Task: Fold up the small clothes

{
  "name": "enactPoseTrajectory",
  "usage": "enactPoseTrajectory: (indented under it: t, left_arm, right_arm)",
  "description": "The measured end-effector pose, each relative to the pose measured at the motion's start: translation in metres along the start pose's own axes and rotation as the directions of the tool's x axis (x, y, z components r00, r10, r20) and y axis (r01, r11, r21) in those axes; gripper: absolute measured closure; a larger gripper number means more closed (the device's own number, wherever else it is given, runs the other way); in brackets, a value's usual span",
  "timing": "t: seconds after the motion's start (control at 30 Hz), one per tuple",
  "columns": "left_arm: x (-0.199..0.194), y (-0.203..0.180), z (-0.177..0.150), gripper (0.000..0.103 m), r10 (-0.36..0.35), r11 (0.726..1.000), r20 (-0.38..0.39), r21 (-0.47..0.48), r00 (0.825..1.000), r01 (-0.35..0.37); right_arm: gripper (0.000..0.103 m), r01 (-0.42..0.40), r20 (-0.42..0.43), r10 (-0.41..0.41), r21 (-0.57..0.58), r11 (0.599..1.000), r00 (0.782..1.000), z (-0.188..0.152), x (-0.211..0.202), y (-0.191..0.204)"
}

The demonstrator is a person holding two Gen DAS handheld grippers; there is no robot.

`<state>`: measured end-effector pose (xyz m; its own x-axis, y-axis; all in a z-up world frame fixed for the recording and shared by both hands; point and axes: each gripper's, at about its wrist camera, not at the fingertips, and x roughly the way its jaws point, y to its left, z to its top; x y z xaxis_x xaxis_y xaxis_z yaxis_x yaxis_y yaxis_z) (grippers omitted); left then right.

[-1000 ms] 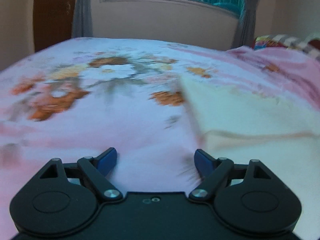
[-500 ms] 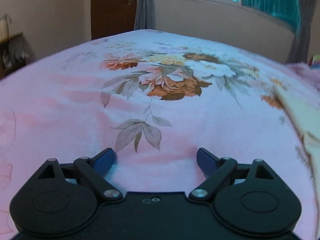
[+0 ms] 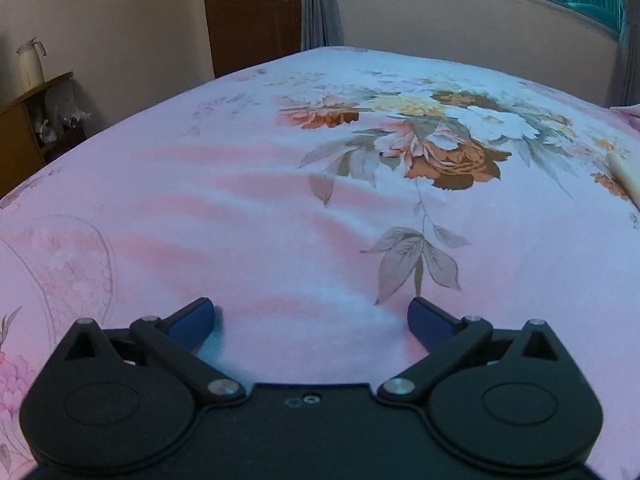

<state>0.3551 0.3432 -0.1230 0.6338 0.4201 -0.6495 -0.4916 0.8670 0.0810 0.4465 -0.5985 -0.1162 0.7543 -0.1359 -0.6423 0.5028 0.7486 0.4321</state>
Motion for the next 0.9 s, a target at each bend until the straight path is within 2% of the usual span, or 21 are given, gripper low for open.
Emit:
enactPoseTrajectory:
  t: [0.17,0.27,0.37,0.47,0.57,0.63,0.73,0.8,0.9]
  left_arm:
    - [-0.013,0.004,-0.002,0.001,-0.018,1.000,0.050,0.015,0.999,0.018]
    - [-0.018,0.008,-0.003,0.001,0.033,0.999,0.069,0.034,0.997,-0.035]
    - [-0.016,0.019,-0.005,0.001,-0.040,0.999,0.040,0.026,0.998,0.039]
    - [-0.018,0.025,-0.008,0.001,-0.044,0.998,0.048,0.037,0.998,0.042]
    - [-0.024,0.029,-0.015,0.001,-0.049,0.997,0.072,0.067,0.996,0.044]
    - [-0.027,0.030,-0.022,0.001,-0.063,0.997,0.094,0.059,0.994,0.058]
    - [-0.031,0.028,-0.024,0.001,-0.068,0.995,0.125,0.076,0.990,0.059]
    - [-0.031,0.026,-0.025,0.001,-0.077,0.994,0.128,0.083,0.989,0.067]
    - [-0.030,0.032,-0.025,0.001,-0.098,0.994,0.124,0.052,0.987,0.092]
  right_arm:
    - [0.102,0.039,0.014,-0.039,-0.043,0.998,0.999,0.004,-0.006,0.019]
    - [0.102,-0.015,0.060,0.020,-0.091,0.996,0.998,0.011,-0.020,0.049]
    - [0.102,-0.101,0.090,0.118,-0.171,0.980,0.989,0.010,-0.040,0.099]
    - [0.102,-0.207,0.084,0.238,-0.272,0.940,0.968,-0.005,-0.058,0.179]
    - [0.102,-0.325,0.032,0.359,-0.352,0.878,0.933,-0.039,-0.069,0.265]
    - [0.102,-0.413,-0.025,0.439,-0.390,0.823,0.898,-0.074,-0.075,0.323]
    - [0.102,-0.524,-0.133,0.526,-0.452,0.722,0.840,-0.143,-0.081,0.401]
    - [0.101,-0.575,-0.218,0.549,-0.504,0.645,0.807,-0.199,-0.081,0.444]
    - [0.101,-0.599,-0.331,0.514,-0.588,0.544,0.791,-0.278,-0.076,0.485]
